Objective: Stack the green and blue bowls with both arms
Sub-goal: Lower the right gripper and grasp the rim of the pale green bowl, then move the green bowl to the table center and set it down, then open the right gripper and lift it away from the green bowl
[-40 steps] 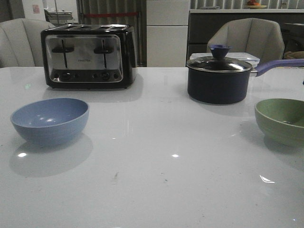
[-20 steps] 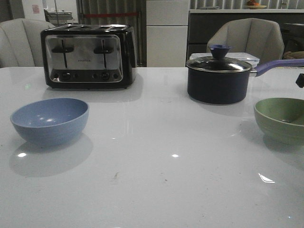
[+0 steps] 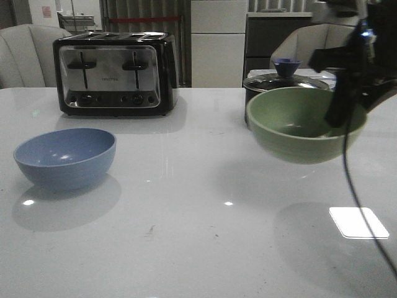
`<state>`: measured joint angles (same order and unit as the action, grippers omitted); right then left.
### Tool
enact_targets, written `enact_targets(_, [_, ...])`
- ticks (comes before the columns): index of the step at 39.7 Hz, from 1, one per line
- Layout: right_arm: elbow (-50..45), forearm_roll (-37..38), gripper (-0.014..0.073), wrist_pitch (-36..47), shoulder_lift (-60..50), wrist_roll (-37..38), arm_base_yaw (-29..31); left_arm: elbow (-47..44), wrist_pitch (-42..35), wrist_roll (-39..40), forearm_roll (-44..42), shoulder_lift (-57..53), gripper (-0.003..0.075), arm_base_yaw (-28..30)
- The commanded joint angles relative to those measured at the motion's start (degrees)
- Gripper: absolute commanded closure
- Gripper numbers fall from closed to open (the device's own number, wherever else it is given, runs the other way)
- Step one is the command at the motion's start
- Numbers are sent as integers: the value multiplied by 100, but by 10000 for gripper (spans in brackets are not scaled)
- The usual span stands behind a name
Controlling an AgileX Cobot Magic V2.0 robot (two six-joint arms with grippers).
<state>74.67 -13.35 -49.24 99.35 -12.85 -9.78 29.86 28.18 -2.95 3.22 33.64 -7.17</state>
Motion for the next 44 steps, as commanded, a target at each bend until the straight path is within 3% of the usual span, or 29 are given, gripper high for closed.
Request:
enact_targets(1, [156, -114, 525, 229, -153, -84, -542, 176, -484, 22, 27, 44, 231, 19])
enact_targets(9, [156, -114, 525, 625, 337, -79, -1434, 176, -484, 22, 36, 44, 231, 19])
enact_targets(18, [156, -484, 517, 1040, 736, -79, -1619, 176, -484, 22, 36, 44, 231, 19])
enact_targets(22, [156, -526, 440, 1135, 812, -79, -1619, 176, -484, 22, 36, 44, 231, 19])
enact_targets(27, [156, -526, 262, 1161, 880, -79, -1619, 176, -484, 22, 36, 44, 231, 19])
enact_targets(31, [156, -526, 168, 1217, 884, -79, -1619, 176, -484, 22, 36, 44, 231, 19])
enact_targets(44, [-44, -504, 159, 1241, -200, -287, -1698, 176, -462, 22, 36, 44, 231, 19])
